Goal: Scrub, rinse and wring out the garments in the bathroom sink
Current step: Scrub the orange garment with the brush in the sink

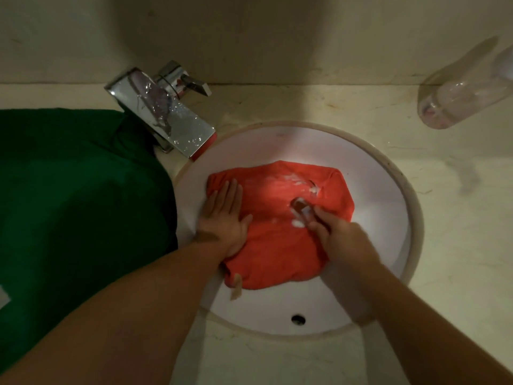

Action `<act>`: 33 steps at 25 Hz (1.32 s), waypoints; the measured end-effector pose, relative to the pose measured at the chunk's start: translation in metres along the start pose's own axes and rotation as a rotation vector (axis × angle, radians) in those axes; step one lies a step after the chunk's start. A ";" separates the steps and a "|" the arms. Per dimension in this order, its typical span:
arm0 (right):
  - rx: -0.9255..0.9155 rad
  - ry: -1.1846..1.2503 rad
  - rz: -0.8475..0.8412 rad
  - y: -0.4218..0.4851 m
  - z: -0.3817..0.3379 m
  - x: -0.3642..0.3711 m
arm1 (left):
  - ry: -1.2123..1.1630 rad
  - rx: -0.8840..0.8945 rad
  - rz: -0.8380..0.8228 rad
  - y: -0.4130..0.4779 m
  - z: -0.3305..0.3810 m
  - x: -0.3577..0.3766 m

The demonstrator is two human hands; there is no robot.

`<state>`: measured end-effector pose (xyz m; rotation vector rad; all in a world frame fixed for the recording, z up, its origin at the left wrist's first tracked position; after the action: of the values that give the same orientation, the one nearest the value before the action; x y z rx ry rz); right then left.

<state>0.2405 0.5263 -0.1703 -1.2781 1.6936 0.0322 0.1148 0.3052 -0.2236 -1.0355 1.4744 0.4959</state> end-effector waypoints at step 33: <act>0.004 -0.181 0.132 0.036 0.009 -0.064 | 0.080 -0.055 0.183 -0.004 -0.017 -0.002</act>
<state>0.2179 0.5934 -0.1482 -1.1237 1.6177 0.2159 0.1084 0.2906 -0.2169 -0.9770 1.6434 0.6340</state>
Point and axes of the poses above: each hand's wrist, its own y-axis towards the middle knuckle, its own x-axis out of the palm, z = x × y, the point moved 10 cm from there along y, towards the middle knuckle, and after that the axes turned 14 degrees about y, right-handed, at the moved point
